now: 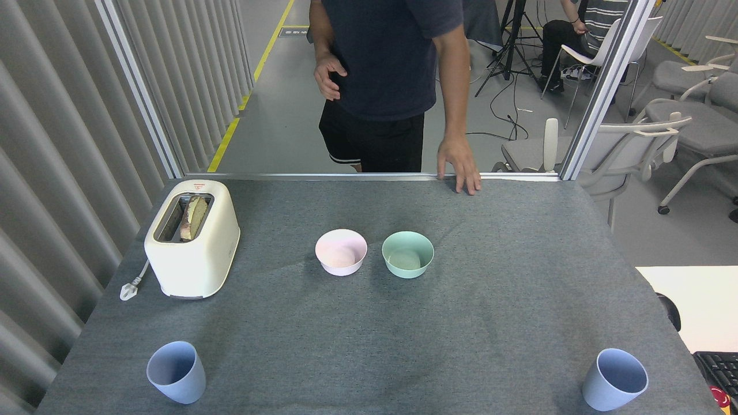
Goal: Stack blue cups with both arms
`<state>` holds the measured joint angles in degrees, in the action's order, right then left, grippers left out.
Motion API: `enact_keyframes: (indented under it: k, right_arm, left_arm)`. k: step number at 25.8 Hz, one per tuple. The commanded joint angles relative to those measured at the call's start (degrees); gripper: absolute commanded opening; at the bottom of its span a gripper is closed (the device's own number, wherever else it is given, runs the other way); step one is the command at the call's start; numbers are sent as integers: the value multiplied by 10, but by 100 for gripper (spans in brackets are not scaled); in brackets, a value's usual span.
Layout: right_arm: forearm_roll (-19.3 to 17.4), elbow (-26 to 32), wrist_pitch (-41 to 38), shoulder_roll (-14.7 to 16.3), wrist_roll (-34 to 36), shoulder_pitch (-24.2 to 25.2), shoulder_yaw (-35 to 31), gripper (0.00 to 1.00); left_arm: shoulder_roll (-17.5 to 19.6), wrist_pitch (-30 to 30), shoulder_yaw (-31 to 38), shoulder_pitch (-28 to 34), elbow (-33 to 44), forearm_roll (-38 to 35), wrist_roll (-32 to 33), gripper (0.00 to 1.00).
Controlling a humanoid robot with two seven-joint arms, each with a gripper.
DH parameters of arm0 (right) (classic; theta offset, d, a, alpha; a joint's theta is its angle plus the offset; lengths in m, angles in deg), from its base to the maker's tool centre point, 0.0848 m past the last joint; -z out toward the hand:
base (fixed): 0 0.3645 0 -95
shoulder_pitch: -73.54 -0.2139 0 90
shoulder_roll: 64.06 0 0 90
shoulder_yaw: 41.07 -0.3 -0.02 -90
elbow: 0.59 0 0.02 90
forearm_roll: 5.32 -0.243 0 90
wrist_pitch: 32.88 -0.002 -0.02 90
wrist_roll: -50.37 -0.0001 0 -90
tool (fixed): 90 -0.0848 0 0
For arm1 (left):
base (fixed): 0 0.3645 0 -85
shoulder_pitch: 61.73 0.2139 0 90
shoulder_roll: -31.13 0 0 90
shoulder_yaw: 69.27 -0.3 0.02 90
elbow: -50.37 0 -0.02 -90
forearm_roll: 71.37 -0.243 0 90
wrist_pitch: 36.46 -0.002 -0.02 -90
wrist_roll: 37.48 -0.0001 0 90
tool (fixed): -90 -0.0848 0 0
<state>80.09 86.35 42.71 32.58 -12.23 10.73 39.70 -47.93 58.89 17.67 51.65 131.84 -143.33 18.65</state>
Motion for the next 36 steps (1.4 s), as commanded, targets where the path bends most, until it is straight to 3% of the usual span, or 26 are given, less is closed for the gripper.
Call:
enact_keyframes:
  k: [1,7,14,18,23,36]
  right_arm:
    - [0,0,-1,1,2,-1,0,100]
    - [1,-3,0,0,1,-3,2,100]
    - [1,-5,0,0,1,-5,4,100]
    - [2,-5,0,0,1,-5,5,100]
    - [18,-5,0,-2,1,-5,5,100]
    - [19,-8,0,-2,2,-5,6,100]
  left_arm:
    - [0,-3,0,1,5,-1,-1,100]
    - [-1,-11,3,-10,-3,3,0,100]
    - [-8,-128,-12,-44,-9,-4,11,100]
    - [-8,-130,-19,-46,-8,-5,64,100]
    - [-9,-129,-27,-69,-20,-4,70,100]
    - [-9,-132,-24,-150,-115,6,71,100]
